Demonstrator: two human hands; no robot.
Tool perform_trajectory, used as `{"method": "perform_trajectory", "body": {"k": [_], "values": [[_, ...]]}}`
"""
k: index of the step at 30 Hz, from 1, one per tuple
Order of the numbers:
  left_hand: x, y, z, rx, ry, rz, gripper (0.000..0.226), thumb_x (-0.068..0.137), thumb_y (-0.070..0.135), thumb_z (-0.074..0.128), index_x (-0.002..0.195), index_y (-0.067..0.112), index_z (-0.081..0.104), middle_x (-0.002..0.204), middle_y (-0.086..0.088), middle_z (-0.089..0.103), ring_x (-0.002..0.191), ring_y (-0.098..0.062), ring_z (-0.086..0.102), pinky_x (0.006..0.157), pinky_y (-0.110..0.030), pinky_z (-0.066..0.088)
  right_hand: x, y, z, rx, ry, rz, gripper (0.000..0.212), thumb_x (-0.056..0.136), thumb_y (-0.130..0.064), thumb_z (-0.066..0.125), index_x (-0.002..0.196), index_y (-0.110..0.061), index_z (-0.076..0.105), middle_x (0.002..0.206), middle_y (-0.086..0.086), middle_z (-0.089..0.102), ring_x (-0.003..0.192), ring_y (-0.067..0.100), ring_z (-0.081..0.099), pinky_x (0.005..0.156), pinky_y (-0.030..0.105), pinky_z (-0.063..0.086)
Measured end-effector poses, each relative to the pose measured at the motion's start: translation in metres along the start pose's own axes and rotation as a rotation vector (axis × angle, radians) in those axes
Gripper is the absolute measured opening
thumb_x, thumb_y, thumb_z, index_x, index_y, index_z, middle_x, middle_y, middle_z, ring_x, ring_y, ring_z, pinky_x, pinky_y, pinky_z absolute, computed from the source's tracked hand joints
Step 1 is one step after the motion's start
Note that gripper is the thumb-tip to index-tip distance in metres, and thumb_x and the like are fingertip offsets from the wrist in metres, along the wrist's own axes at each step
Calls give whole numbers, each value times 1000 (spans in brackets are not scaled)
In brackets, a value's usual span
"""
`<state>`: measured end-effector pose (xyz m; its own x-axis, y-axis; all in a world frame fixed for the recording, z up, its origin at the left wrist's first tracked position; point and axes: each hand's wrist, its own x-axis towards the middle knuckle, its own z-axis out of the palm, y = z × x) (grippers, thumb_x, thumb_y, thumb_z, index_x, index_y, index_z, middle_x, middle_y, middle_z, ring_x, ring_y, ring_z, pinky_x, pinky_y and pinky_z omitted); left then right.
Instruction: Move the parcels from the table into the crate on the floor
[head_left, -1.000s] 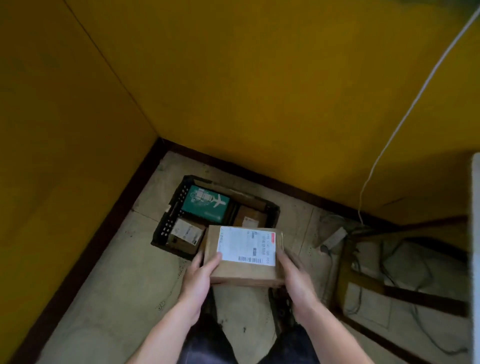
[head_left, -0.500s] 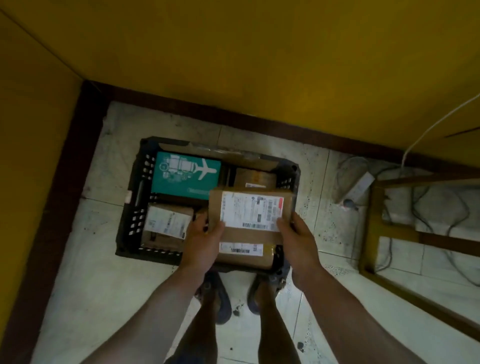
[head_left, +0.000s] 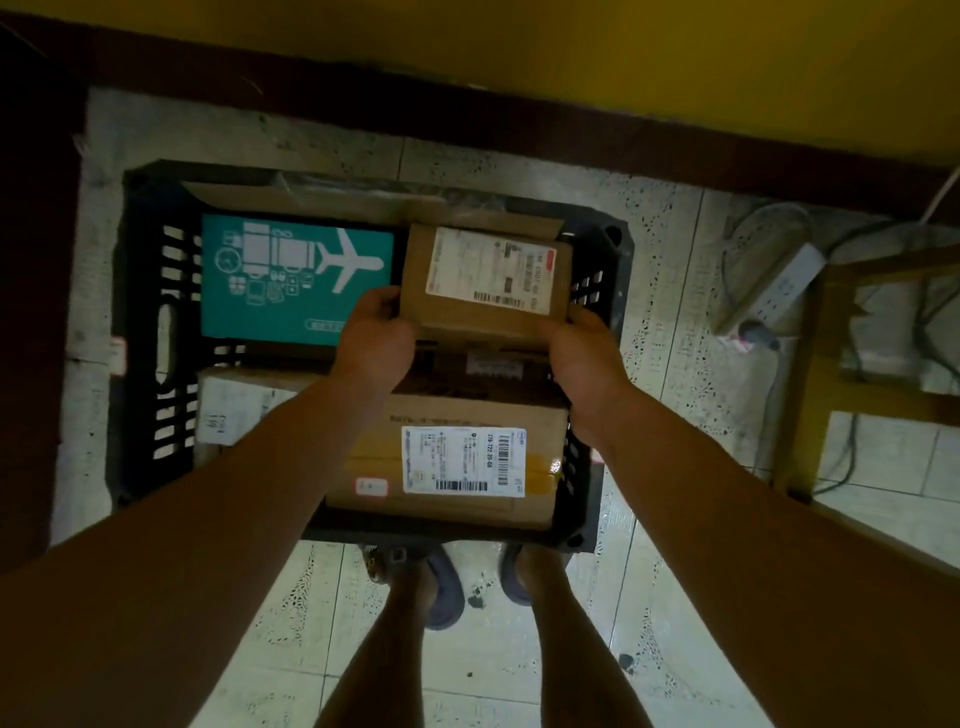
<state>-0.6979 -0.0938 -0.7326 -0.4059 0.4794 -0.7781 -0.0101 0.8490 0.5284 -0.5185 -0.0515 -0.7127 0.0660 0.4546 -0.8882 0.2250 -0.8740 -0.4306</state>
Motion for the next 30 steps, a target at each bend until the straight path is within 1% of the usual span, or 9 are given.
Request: {"method": "perform_trajectory", "body": {"k": [2,5,8,12,17,21,23,25,30], "values": [[3,-1,2,-11,-32,-21,40,94,23,61,133,22,53,125,-1,63,109,-20,61,96,-38,50,3,2,0,12,-28,24,33,95,-25,56,127,-30,53,120,4,64,109,28,62,97,50,51],[-1,-1,7,132,-80,-7,50,95,26,59,143,25,44,123,3,56,92,-9,55,70,-19,41,3,4,1,13,-71,20,39,95,-21,56,132,-29,50,126,4,61,115,29,59,101,50,48],[-9,2,10,139,-62,-5,52,94,17,59,143,22,45,129,2,55,107,-16,54,80,-21,39,-4,2,-4,-12,-84,2,45,94,-16,55,137,-29,48,129,4,61,118,28,58,102,50,48],[-41,18,5,93,-37,27,34,96,16,55,130,21,57,116,8,57,94,-7,55,69,-13,37,-31,-9,-18,-57,-108,-30,39,95,-22,56,133,-28,54,123,3,65,110,26,63,97,48,52],[-107,61,-4,-75,-85,-95,31,96,17,57,126,23,58,122,-6,63,110,-20,60,91,-31,47,-102,-41,-48,-123,-82,-65,22,95,-26,56,115,-22,64,101,2,72,86,20,70,73,33,55],[-176,104,-9,-216,-171,-69,35,95,15,61,129,18,56,120,-6,65,105,-14,63,82,-24,48,-174,-60,-81,-124,-22,-146,8,92,-26,59,85,-28,63,73,-24,69,70,2,61,66,23,43],[-219,125,-14,-242,-251,-14,31,95,20,61,125,20,59,118,-3,68,107,-13,64,88,-25,48,-215,-66,-98,-103,10,-167,12,93,-27,58,103,-29,64,103,-22,69,90,3,61,86,29,47],[-264,140,-23,-238,-327,31,29,95,27,59,124,24,62,118,0,71,111,-14,64,97,-32,47,-262,-73,-114,-95,72,-163,38,94,-28,56,132,-24,56,134,-6,57,119,19,56,107,39,42],[-372,179,-45,-208,-478,172,32,99,30,50,129,24,59,122,4,70,108,-7,64,88,-26,47,-386,-84,-163,-2,198,-248,43,98,-32,55,140,-28,48,144,0,51,129,25,50,109,42,40]]}}
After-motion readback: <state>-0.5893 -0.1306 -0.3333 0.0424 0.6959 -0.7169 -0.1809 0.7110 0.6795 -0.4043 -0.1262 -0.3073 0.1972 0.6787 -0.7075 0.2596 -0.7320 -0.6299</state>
